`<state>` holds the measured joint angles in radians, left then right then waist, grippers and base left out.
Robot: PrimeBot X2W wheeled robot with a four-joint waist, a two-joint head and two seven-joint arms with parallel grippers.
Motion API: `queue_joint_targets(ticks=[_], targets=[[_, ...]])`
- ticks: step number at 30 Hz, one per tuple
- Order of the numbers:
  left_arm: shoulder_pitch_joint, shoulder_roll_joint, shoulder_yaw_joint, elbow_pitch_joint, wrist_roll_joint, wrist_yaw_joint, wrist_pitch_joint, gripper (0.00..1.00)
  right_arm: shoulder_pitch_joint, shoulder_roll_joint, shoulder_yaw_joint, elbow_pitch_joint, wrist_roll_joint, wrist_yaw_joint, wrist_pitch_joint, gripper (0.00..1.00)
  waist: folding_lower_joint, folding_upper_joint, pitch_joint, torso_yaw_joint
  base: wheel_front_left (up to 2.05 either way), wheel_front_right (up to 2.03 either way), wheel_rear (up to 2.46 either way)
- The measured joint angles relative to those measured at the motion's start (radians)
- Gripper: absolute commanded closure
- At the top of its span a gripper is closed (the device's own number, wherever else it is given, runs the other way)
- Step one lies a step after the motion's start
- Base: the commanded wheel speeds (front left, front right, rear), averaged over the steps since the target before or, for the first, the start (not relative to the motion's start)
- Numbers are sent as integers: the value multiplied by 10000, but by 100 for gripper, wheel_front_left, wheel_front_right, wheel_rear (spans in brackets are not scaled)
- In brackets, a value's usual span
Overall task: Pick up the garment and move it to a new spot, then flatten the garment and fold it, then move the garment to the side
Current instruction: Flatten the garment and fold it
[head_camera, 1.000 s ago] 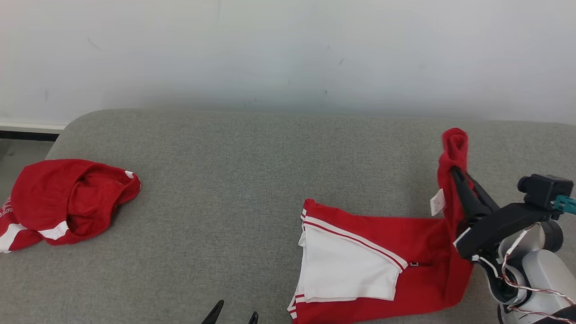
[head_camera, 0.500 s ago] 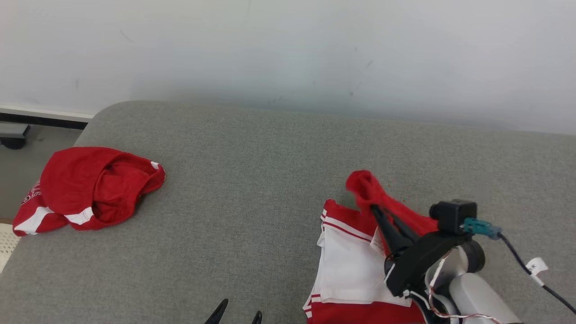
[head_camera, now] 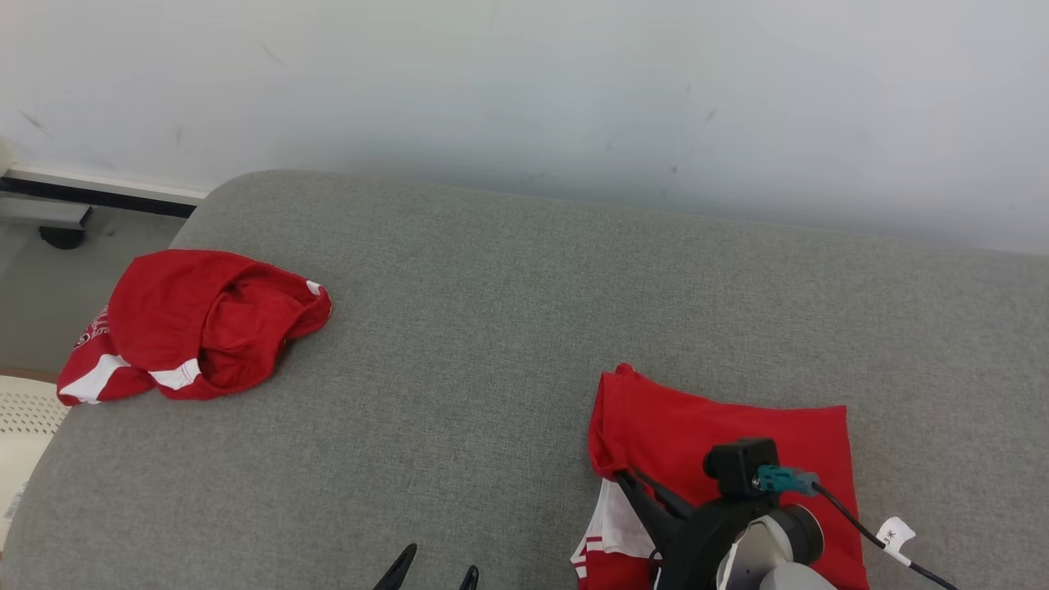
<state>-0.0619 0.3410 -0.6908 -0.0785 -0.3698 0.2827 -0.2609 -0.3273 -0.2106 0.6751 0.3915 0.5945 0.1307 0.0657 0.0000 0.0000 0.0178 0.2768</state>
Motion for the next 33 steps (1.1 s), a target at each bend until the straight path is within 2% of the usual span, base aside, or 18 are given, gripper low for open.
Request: queue_joint_targets(ticks=[6,7,8,10,15,21,33], targets=[[19,-46,115,-2,61,-12,0,0,201,121,236,105,50,0,-13,100,0,0,107,-31,0,0,0],[20,-61,132,0,81,-25,0,0,264,159,259,111,52,0,-42,67,0,0,123,-55,0,0,0],[20,-82,140,0,84,-59,0,0,324,203,259,132,82,-2,-59,67,0,1,135,-79,0,0,0],[23,-117,157,12,100,-84,0,0,346,280,253,157,142,0,-144,0,0,0,147,-134,0,0,0],[60,-142,267,50,205,-92,0,0,347,523,194,-82,619,0,-416,0,0,0,122,-299,0,0,0],[212,-157,412,73,247,-38,0,0,275,192,-291,-529,721,-2,-1122,0,0,0,-38,-584,0,0,0],[414,-194,1231,-38,56,282,0,0,259,-667,-1546,-435,-451,0,-2374,0,0,0,-329,-1608,0,0,0]])
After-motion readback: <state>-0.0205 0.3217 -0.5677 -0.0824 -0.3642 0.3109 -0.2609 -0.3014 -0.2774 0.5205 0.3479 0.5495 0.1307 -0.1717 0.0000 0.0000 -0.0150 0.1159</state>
